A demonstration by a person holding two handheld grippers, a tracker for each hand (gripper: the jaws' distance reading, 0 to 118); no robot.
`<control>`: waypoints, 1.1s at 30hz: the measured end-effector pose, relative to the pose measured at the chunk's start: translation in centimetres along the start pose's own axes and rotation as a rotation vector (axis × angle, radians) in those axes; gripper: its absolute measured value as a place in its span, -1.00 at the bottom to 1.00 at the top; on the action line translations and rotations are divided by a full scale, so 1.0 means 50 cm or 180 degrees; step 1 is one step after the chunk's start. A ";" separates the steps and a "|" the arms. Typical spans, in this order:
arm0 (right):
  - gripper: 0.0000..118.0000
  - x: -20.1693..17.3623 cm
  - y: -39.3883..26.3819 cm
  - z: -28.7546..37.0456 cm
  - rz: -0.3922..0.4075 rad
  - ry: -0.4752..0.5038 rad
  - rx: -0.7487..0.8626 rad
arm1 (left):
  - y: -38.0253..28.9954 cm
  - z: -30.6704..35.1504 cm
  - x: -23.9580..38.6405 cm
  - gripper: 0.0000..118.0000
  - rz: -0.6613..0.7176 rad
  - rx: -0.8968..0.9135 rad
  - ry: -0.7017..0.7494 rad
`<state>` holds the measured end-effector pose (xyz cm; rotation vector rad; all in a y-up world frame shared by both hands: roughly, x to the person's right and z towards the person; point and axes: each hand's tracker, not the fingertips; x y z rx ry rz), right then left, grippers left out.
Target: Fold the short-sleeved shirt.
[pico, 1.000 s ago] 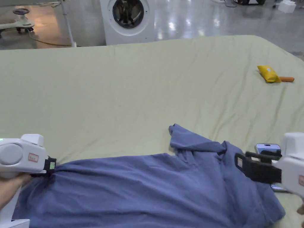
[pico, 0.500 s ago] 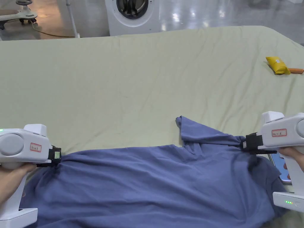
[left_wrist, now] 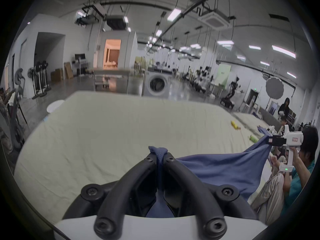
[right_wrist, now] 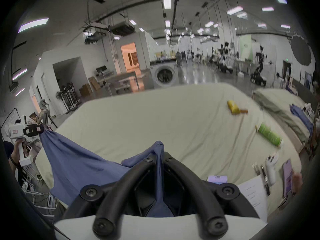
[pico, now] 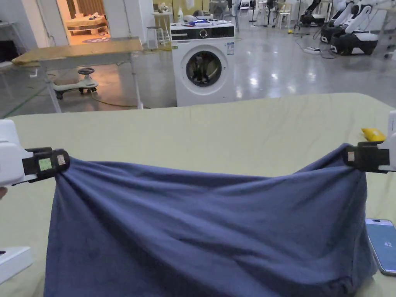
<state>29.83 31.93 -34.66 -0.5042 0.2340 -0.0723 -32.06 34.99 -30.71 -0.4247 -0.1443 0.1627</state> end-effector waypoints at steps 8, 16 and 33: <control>-0.98 -0.079 0.224 0.091 0.0061 -0.0130 0.0708 | 0.184 0.130 -0.006 -0.97 -0.0271 0.0678 0.0392; -0.98 -0.175 0.413 0.103 0.0236 -0.0313 0.1104 | 0.347 0.163 0.025 -0.97 -0.0392 0.1093 0.0694; -0.98 -0.249 0.700 -0.048 0.0443 -0.0858 0.1525 | 0.578 -0.036 0.015 -0.97 -0.0582 0.1361 0.1147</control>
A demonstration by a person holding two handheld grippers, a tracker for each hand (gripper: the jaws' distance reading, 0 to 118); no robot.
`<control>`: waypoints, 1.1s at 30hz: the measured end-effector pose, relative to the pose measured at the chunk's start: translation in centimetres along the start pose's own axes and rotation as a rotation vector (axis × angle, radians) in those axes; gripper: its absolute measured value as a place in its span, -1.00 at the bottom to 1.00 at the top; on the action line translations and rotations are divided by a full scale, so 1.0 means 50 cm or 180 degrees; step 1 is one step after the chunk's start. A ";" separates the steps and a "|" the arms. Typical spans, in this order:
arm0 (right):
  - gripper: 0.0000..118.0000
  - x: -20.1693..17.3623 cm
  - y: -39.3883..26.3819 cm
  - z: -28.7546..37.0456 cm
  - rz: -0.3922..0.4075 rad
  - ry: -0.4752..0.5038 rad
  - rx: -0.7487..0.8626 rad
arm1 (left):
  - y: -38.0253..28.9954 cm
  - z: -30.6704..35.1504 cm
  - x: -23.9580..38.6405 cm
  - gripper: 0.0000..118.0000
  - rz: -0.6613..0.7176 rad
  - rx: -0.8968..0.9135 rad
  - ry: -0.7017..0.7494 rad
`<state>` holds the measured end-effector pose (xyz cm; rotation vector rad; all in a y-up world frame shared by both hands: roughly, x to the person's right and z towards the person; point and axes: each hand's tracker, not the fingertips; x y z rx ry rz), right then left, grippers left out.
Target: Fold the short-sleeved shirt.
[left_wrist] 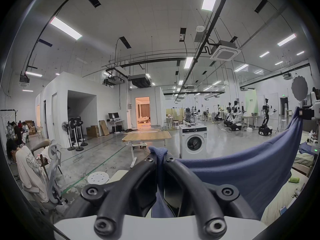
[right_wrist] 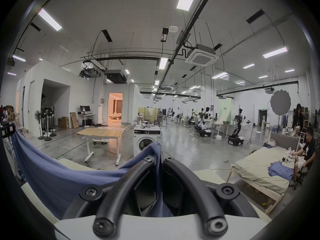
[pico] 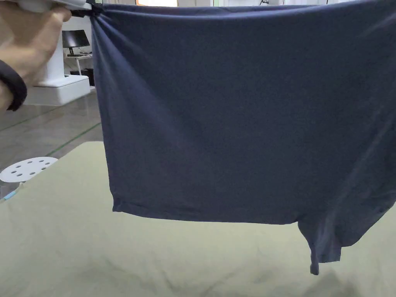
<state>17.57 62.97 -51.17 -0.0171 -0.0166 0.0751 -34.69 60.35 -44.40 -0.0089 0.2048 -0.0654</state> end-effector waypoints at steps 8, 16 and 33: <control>-0.98 -0.036 -0.009 -0.078 0.0220 -0.0293 0.0004 | -0.044 -0.101 0.000 -0.97 0.0311 -0.0084 -0.0006; -0.98 -0.050 -0.155 -0.103 0.0207 -0.0134 -0.0239 | -0.197 -0.136 0.022 -0.97 0.0323 -0.0410 -0.0132; -0.98 0.085 -0.542 0.299 -0.0118 0.0592 -0.0731 | -0.592 0.311 -0.035 -0.97 0.0784 -0.1062 -0.0989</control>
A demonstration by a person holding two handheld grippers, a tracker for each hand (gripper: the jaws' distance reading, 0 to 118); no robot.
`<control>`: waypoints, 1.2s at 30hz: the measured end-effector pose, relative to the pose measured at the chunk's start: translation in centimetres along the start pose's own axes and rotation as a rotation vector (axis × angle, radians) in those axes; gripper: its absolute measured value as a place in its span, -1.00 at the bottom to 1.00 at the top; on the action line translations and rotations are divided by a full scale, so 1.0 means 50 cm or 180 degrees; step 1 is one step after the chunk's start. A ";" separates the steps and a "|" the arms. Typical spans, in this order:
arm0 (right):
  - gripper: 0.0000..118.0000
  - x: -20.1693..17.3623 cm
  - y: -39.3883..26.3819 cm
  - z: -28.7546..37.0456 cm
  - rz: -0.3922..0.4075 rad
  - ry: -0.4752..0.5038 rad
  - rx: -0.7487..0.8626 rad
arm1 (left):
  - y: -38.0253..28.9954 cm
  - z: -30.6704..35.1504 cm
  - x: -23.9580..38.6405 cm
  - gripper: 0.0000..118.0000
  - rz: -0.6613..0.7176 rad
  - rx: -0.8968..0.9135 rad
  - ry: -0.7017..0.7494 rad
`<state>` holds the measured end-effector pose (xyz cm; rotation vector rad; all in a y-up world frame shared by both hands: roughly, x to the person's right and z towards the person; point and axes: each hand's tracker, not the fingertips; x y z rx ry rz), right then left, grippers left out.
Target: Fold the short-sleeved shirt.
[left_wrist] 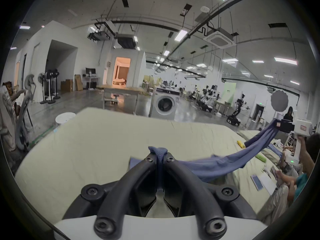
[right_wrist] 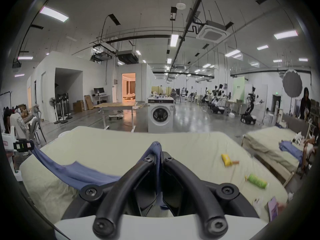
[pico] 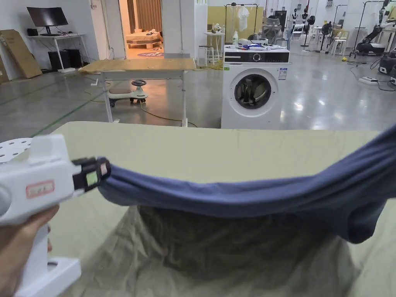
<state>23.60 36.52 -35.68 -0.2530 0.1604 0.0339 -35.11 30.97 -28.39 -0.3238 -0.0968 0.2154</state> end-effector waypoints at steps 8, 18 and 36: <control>-0.98 0.021 -0.326 0.195 -0.0498 -0.0221 -0.0412 | -0.285 0.180 0.008 -0.97 0.0292 -0.0226 0.0002; -0.97 -0.003 -0.568 0.279 -0.0785 -0.0304 -0.1128 | -0.500 0.204 -0.011 -0.96 0.0635 -0.0835 0.0260; -0.20 -0.100 -0.491 0.389 -0.0230 0.0032 -0.0434 | -0.406 0.339 0.140 0.31 -0.0314 0.0130 0.0611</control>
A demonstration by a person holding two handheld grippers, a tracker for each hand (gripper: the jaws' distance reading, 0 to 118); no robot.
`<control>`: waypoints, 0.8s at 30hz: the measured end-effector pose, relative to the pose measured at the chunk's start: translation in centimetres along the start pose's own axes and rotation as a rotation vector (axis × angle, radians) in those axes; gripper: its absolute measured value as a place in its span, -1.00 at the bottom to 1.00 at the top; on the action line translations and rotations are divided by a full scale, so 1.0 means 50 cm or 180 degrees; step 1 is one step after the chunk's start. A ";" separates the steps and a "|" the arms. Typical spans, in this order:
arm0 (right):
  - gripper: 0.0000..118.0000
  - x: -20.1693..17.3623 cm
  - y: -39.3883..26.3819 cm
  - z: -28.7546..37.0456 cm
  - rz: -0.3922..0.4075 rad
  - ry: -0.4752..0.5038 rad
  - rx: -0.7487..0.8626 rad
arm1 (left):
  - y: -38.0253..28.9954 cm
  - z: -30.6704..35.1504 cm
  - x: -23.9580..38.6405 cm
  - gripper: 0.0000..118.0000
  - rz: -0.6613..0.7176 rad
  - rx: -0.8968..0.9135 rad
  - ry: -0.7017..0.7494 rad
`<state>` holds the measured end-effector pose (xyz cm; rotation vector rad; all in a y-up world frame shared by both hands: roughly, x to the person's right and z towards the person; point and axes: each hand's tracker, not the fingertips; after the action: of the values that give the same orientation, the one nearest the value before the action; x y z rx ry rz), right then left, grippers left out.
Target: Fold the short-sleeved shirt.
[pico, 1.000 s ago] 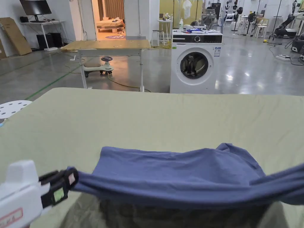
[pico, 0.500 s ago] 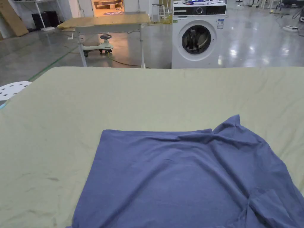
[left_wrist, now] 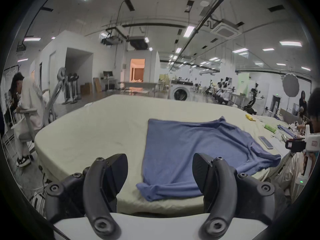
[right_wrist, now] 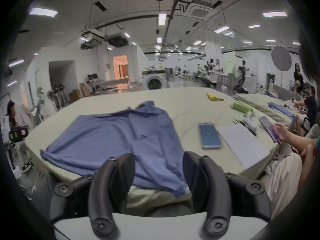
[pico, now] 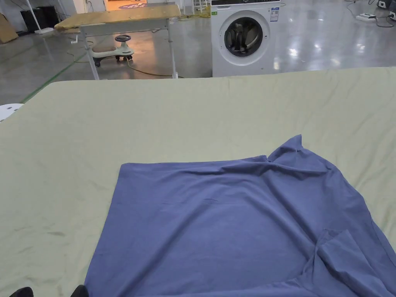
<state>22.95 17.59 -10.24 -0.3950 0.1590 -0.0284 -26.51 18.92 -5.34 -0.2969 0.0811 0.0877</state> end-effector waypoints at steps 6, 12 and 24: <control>-0.93 -0.050 0.017 -0.026 0.0100 0.0240 0.0054 | 0.021 0.011 0.059 -0.71 -0.0070 0.0102 -0.0258; -1.00 -0.083 0.013 -0.046 0.0241 0.0367 -0.0032 | 0.022 0.017 0.057 -1.00 -0.0132 0.0083 -0.0359; -1.00 -0.053 -0.020 -0.058 -0.0028 0.0349 -0.0272 | -0.087 -0.096 -0.110 0.26 0.0485 -0.0775 -0.0117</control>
<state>19.89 15.72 -12.10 -0.4797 0.2674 -0.0522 -31.85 12.94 -8.18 -0.5320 0.0563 0.2552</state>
